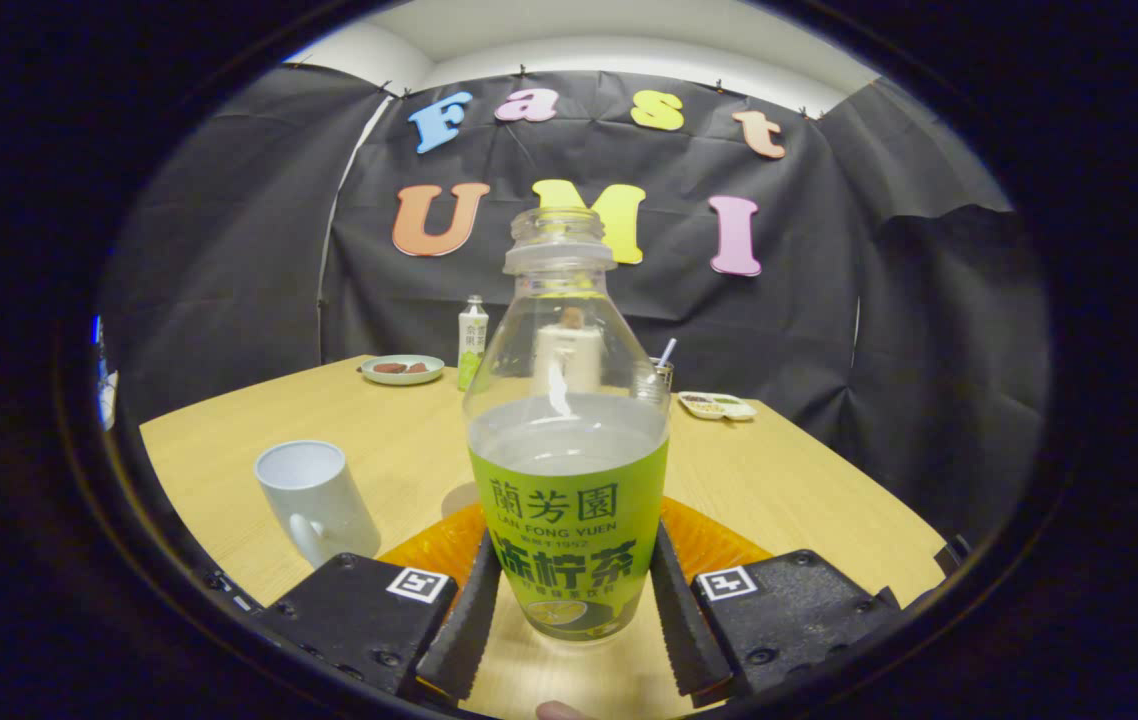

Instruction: Take the bottle from table, then pour the juice into the cup, finally place the bottle on the coaster

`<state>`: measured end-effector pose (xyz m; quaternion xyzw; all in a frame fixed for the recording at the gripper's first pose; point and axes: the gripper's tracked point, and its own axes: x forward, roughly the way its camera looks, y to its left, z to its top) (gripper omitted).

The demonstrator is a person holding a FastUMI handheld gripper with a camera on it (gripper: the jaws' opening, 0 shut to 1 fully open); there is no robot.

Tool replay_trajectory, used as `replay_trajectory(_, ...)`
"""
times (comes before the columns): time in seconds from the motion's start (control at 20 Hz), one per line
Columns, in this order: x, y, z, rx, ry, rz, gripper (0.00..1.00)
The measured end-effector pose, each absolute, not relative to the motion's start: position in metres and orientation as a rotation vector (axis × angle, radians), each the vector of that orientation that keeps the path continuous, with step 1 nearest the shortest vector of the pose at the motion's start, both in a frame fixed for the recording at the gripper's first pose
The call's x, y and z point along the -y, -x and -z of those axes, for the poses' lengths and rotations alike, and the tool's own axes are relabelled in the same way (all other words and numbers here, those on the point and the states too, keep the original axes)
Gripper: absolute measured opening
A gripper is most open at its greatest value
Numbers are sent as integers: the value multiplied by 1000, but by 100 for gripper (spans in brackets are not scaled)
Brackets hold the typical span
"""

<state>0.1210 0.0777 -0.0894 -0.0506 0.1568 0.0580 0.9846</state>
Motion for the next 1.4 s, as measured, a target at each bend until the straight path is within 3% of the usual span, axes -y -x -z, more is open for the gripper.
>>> replay_trajectory(0.75,-85,-130,63,-348,571,-127,76)
replay_trajectory(1.4,-81,-144,38,-218,1051,-26,76)
